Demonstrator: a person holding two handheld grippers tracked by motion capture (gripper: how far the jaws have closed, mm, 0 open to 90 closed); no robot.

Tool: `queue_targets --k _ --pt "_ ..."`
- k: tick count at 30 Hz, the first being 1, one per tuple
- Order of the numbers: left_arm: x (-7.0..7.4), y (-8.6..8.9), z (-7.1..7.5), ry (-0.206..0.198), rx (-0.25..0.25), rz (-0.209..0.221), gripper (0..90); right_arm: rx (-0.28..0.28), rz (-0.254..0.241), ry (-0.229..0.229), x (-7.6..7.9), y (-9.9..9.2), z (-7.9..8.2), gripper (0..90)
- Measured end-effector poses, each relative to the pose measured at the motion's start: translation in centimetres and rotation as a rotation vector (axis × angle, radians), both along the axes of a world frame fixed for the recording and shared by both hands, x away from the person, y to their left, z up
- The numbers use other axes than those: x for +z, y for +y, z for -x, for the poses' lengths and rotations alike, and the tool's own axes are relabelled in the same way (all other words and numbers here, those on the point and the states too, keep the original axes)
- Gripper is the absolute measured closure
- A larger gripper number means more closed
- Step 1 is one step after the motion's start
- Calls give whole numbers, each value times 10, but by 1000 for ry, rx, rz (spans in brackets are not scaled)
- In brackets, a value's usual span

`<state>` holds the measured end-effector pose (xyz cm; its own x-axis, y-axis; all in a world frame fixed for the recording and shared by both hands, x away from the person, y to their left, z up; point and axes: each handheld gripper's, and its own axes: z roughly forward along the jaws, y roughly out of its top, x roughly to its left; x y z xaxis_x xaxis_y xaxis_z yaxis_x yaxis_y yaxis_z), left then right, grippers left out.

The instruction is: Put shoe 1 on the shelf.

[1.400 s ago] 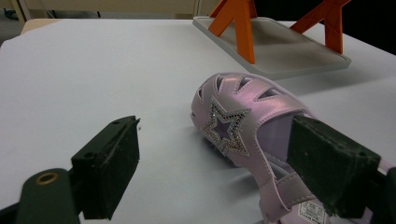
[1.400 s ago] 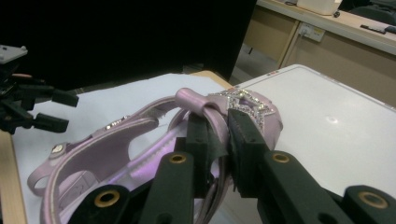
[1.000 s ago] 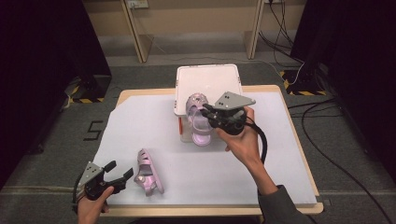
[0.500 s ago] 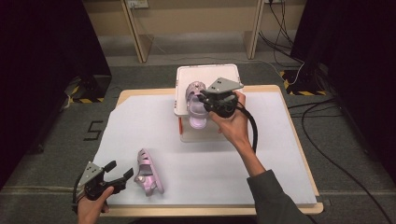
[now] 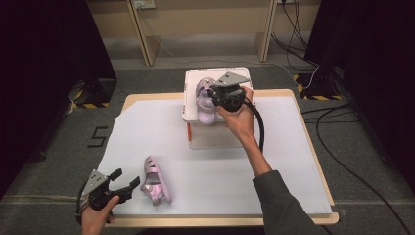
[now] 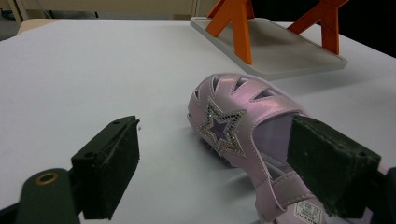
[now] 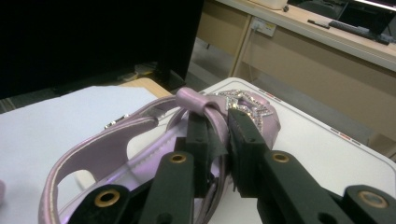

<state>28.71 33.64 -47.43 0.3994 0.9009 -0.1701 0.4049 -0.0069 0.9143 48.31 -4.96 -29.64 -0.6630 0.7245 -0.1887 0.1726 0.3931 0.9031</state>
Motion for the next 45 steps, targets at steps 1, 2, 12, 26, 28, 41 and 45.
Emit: queue_targets --k 1,2,12,26,28,41,45 --pt "0 0 0 0 0 2 165 -6 -1 -1 0 1 -2 802" --pt "0 0 0 0 -1 1 165 -12 5 0 0 1 -5 802" --pt "0 -1 0 -1 -2 8 165 -47 18 4 -6 6 -27 800" --pt "0 -1 0 -1 -6 7 165 -73 38 10 -12 10 -41 793" --pt "0 -1 0 -1 -7 9 165 -79 42 15 -13 11 -43 788" --pt "0 0 0 0 -2 9 165 -114 -34 36 -7 1 -36 419" --pt "0 0 0 0 -1 8 166 -88 -57 27 -1 -4 -26 404"
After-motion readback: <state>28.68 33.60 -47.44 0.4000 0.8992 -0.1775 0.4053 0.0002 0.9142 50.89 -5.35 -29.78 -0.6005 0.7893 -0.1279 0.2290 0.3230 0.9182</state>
